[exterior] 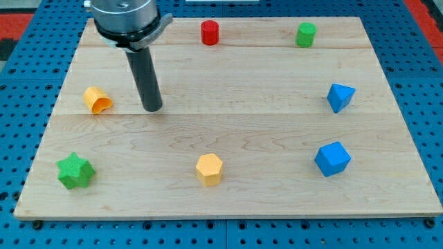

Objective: Move red star diagonally to the bottom left of green circle

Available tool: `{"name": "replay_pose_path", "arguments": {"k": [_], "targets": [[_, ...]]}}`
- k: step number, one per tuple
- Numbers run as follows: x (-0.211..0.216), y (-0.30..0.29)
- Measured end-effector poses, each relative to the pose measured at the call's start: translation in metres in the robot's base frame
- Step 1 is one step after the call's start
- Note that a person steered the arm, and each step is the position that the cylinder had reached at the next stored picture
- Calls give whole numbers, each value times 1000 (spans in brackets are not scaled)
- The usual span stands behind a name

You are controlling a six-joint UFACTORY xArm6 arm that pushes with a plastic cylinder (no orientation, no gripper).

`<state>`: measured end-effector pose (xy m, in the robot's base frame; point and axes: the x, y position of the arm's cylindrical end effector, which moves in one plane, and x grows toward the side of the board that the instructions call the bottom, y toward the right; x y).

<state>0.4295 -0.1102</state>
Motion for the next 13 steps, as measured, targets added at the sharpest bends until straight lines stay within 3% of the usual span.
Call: {"name": "replay_pose_path", "arguments": {"k": [1, 2, 3, 4, 5, 6, 8, 9, 11, 12, 13], "targets": [[-37, 61], [-108, 114], [-132, 176], [-131, 207], [-138, 170], [-188, 151], [-235, 102], [-237, 5], [-236, -85], [-201, -46], [-184, -45]]}}
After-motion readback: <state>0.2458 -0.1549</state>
